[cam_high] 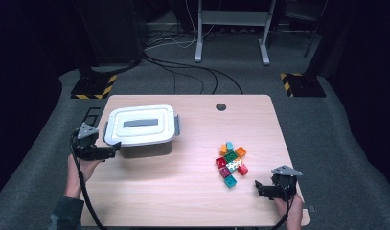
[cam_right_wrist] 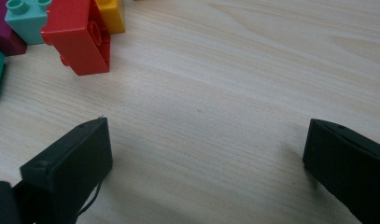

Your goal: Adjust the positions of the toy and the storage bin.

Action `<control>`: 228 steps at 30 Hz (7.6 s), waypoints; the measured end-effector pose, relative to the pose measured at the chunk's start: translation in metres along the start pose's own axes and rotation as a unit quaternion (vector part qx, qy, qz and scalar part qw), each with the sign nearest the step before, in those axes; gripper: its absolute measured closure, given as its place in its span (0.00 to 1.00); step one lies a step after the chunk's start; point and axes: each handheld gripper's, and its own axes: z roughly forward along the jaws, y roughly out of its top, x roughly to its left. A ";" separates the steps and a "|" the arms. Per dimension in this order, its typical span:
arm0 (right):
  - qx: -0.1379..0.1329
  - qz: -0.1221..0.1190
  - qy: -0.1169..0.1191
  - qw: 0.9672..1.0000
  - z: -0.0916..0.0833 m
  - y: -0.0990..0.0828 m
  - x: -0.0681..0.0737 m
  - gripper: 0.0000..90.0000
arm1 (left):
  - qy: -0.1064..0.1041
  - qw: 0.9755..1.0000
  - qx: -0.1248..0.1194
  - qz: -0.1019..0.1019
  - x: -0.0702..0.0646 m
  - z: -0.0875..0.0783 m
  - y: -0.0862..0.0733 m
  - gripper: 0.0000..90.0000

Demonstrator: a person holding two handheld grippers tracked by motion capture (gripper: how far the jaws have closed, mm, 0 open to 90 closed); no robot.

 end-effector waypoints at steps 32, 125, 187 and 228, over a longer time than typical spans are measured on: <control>0.000 0.000 0.000 1.000 0.000 0.000 0.000 0.00 | -0.039 0.998 0.010 -0.057 0.007 0.025 0.003 0.20; 0.000 0.000 0.001 1.000 0.000 0.000 0.000 0.00 | -0.144 0.982 0.062 0.107 -0.098 0.089 0.082 0.55; 0.000 0.001 0.000 1.000 0.000 0.000 0.000 0.00 | -0.122 0.984 0.053 0.122 -0.153 0.089 0.083 0.69; 0.001 -0.002 0.000 1.000 0.000 0.000 -0.001 0.00 | -0.133 0.984 0.037 0.112 -0.169 0.111 0.095 0.72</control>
